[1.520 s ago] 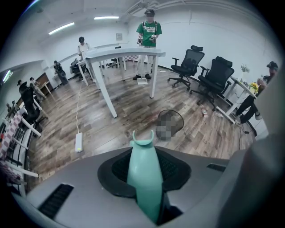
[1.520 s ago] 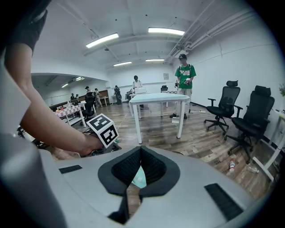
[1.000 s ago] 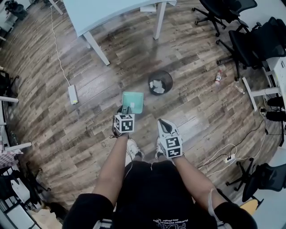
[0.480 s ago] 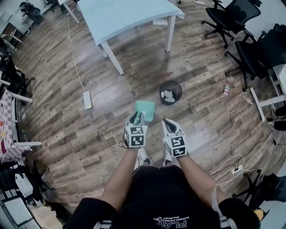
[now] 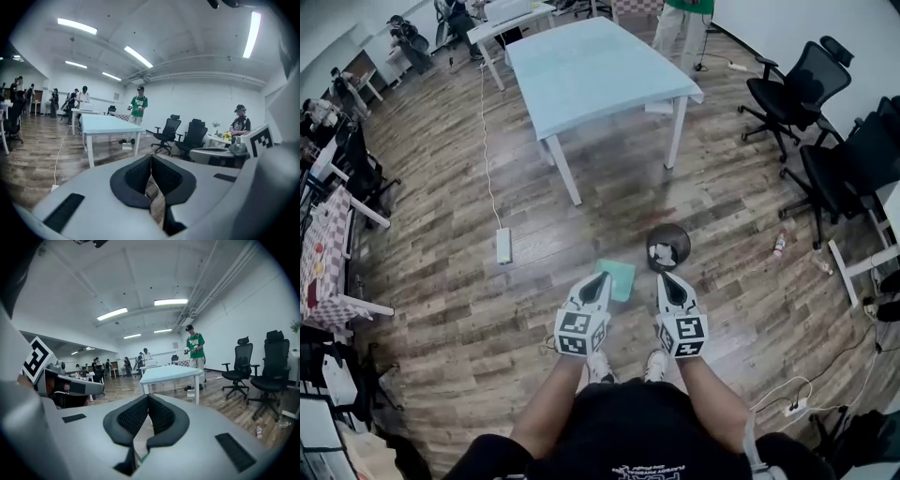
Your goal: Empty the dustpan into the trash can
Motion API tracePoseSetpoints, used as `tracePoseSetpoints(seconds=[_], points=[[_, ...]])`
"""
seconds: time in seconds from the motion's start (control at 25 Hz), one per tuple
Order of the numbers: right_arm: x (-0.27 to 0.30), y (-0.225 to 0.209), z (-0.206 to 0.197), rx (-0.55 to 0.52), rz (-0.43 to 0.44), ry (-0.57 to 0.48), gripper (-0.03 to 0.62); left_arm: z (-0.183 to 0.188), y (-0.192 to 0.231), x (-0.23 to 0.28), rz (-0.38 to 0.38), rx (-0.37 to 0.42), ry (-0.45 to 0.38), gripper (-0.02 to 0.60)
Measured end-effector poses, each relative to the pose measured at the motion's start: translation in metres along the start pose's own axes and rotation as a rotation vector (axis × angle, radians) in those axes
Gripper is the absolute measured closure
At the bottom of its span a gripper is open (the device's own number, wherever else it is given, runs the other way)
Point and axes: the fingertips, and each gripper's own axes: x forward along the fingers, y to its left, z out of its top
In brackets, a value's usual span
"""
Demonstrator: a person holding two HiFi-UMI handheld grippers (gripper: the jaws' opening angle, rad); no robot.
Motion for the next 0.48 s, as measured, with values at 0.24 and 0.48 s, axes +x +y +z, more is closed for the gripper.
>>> tracePoseSetpoints(seconds=[0.24,0.48], points=[[-0.009,0.016,0.058,-0.084,0.032,-0.152,0.571,0.034,-0.007,-0.022,0.001,0.054,-0.120,0.555],[-0.013,0.025,0.074,-0.105,0.059,-0.200,0.571,0.052,-0.019,-0.031,-0.023,0.069,-0.199,0.555]])
